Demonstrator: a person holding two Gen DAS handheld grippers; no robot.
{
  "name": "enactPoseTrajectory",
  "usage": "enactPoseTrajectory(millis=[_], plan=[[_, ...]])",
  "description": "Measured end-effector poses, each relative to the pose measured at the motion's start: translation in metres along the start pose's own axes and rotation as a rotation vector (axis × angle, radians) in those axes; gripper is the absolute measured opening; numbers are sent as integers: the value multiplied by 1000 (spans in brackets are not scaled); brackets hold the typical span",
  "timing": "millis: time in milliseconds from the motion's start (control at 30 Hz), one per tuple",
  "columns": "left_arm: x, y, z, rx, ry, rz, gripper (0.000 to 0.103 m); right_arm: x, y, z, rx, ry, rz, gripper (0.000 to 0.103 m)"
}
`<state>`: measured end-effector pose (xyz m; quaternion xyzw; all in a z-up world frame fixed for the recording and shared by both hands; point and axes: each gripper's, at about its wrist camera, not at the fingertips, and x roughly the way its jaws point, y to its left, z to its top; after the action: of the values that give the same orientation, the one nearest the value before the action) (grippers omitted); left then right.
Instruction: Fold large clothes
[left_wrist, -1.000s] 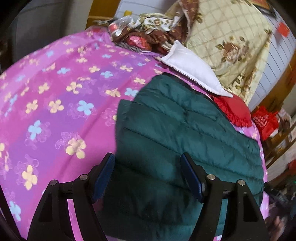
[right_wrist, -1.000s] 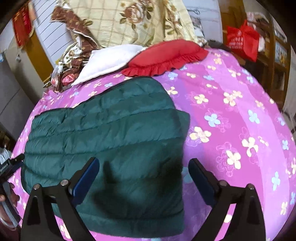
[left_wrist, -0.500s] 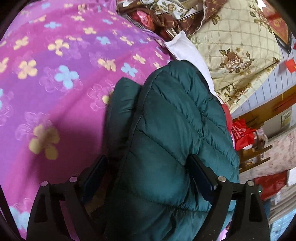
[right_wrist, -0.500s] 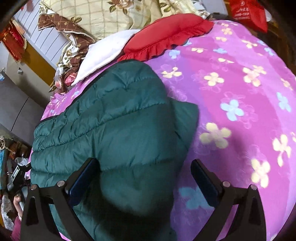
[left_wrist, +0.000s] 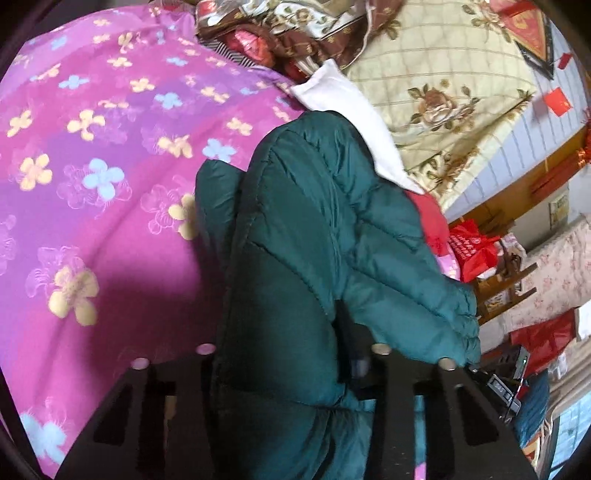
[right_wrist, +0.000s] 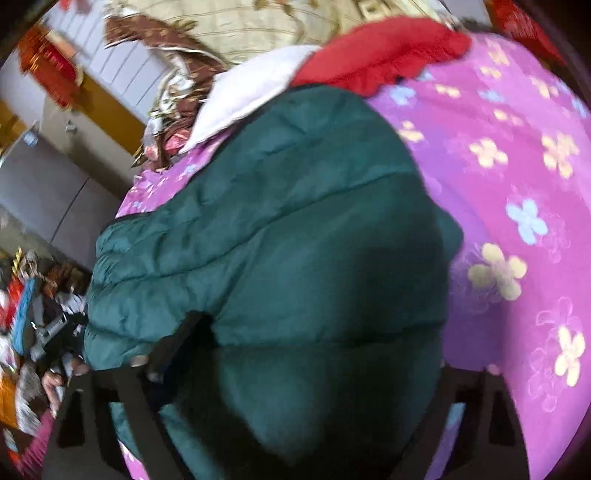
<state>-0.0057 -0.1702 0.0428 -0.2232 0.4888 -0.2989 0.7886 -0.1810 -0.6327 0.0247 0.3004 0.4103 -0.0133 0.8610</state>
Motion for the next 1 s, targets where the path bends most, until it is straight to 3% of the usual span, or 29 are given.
enactPoseTrajectory(millis=[133, 167, 367, 600, 700, 767, 867, 1000], plan=[[-28, -10, -4, 18, -12, -29, 12, -29, 14, -4, -6, -43, 26, 51], [-35, -14, -7, 27, -13, -35, 12, -38, 16, -6, -2, -53, 45, 48], [-95, -43, -38, 114, -1, -70, 11, -96, 43, -30, -40, -93, 88, 46], [-134, -43, -87, 153, 51, -42, 12, -145, 48, -86, -44, -44, 103, 46], [-126, -32, -105, 152, 77, 54, 19, -150, 36, -112, -9, -17, 77, 48], [-111, -23, -114, 170, 84, 151, 29, -141, 19, -126, 42, 11, 17, 62], [-102, -16, -123, 171, 57, 226, 44, -124, 6, -137, 40, 25, -116, 82], [-115, -29, -130, 210, 3, 314, 44, -125, 12, -143, 33, -12, -177, 83]])
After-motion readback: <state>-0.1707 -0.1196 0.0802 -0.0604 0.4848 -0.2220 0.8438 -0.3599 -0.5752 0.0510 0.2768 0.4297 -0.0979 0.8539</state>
